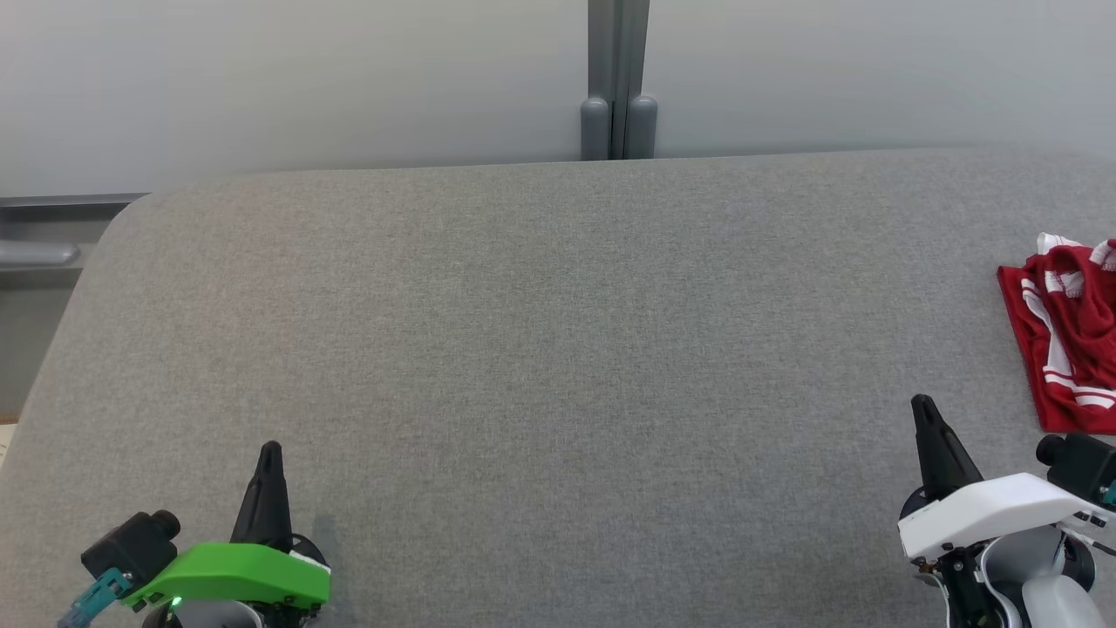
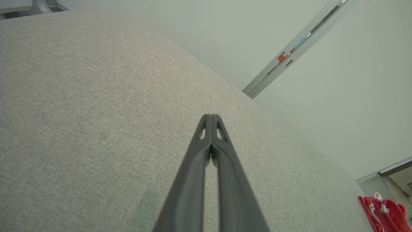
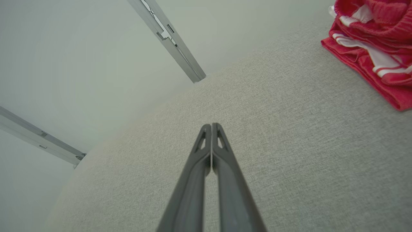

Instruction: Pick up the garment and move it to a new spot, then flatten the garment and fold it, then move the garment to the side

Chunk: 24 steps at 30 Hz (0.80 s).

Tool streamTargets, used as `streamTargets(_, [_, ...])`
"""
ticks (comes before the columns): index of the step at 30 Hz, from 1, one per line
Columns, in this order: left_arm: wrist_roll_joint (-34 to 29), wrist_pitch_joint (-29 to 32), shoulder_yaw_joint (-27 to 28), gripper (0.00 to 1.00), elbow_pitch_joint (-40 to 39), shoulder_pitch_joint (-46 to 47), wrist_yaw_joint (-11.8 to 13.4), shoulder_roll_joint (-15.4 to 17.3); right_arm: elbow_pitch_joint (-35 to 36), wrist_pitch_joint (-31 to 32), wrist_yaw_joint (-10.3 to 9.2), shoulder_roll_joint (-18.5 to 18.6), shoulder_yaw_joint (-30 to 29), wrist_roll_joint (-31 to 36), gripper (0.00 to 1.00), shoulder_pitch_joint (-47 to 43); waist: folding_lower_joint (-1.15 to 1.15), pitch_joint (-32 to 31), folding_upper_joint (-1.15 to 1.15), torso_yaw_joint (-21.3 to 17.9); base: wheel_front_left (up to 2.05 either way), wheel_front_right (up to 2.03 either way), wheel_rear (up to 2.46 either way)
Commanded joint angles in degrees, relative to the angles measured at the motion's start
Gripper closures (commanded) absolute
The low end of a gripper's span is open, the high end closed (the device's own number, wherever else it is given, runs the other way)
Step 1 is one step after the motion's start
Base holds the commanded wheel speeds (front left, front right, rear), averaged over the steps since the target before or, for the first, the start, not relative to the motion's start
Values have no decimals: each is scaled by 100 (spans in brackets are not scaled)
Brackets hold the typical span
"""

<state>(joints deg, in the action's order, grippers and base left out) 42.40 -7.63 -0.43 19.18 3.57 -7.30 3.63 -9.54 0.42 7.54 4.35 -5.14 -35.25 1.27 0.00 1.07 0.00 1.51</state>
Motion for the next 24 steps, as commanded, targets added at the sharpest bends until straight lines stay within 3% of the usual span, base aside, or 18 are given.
streamTargets(1, [181, 38, 43, 100, -95, 142, -8, 13, 47, 20, -2, 22, -28, -215, 100, 147, 0, -1, 0, -2, 0, 0, 0])
streamTargets(24, [1724, 479, 259, 100, -238, 202, -14, -11, -107, 212, -4, -33, -67, -1972, 100, 276, 0, -22, 0, -37, 0, 0, 0])
